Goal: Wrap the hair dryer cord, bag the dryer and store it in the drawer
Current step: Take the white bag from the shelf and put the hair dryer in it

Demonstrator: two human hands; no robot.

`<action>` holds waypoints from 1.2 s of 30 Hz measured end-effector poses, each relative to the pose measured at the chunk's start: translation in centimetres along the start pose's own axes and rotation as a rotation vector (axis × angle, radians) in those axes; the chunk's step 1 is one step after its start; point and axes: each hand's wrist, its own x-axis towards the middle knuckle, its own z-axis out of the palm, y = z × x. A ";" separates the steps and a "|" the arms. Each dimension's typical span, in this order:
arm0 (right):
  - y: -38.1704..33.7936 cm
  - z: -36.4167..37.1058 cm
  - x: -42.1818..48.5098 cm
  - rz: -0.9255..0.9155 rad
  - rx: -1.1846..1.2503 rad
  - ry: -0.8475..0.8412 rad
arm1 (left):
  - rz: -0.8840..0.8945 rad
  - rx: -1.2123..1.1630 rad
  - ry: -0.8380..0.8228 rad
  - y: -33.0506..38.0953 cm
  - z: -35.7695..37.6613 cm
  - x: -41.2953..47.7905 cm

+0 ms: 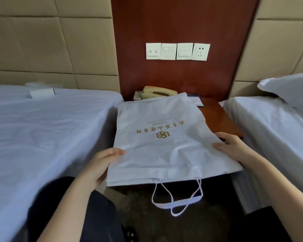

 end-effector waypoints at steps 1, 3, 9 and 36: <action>-0.7 -0.4 0.1 0.011 0.041 0.014 | -0.017 -0.076 -0.013 0.9 -0.3 0.1; -2.3 -1.0 0.3 0.039 0.167 0.025 | -0.042 -0.205 -0.085 2.6 -0.5 0.2; -5.3 -1.8 2.6 0.047 0.578 0.045 | 0.057 -0.464 0.013 7.8 0.3 3.1; -7.7 6.4 22.7 -0.002 -0.429 0.086 | 0.171 0.548 0.421 9.2 6.8 23.3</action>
